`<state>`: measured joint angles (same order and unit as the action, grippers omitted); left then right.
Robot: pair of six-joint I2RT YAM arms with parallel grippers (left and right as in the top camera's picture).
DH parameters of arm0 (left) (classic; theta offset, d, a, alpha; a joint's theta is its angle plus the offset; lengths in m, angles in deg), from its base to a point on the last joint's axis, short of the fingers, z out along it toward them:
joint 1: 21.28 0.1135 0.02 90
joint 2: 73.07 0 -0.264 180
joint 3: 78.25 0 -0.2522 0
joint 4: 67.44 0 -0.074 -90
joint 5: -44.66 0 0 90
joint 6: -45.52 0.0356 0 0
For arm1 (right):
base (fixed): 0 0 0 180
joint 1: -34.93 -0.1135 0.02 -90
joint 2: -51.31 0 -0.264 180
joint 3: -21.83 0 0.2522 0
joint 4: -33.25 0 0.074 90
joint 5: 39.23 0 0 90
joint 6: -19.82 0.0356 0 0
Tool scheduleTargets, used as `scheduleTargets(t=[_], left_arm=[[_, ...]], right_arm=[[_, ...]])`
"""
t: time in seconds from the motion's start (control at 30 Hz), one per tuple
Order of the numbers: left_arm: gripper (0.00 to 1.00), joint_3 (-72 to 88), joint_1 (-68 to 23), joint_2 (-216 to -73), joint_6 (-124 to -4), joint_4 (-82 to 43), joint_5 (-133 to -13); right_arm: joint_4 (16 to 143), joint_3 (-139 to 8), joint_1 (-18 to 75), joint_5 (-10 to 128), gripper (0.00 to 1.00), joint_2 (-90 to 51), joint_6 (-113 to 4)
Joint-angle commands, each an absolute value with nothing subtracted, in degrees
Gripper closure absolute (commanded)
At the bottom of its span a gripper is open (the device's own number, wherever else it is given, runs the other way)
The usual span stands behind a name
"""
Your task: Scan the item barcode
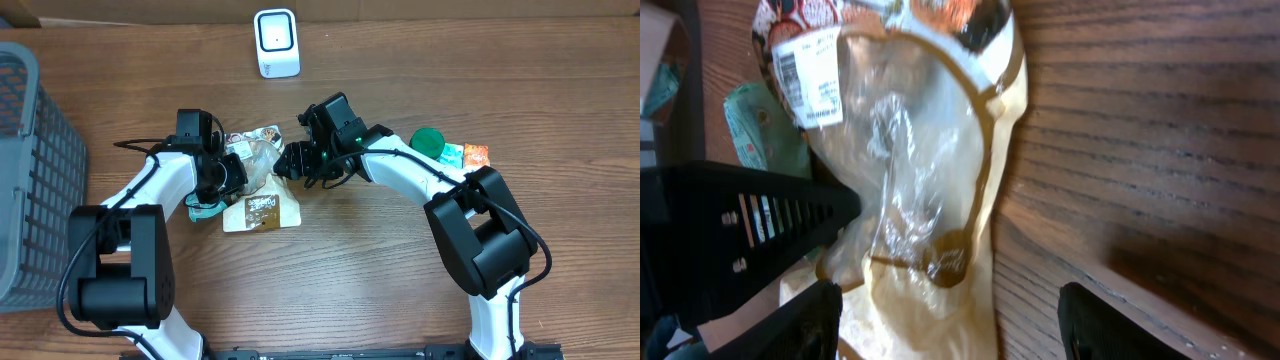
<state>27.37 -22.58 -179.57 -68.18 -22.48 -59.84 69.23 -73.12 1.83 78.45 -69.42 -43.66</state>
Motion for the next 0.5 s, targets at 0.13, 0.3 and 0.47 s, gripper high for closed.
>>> scheduleTargets(t=[0.13,0.3,0.47], left_arm=[[0.96,28.9,-22.4,-186.2,-68.7,-21.4,-59.0],[0.96,28.9,-22.4,-186.2,-67.6,-21.3,-60.2],[0.96,28.9,-22.4,-186.2,-67.4,-21.1,-60.5]], right_arm=[[69.5,-72.9,1.1,79.0,0.32,-73.2,-34.7],[66.7,-72.9,1.1,84.9,0.32,-76.4,-32.2],[63.2,-72.9,-0.3,88.1,0.32,-78.5,-30.0]])
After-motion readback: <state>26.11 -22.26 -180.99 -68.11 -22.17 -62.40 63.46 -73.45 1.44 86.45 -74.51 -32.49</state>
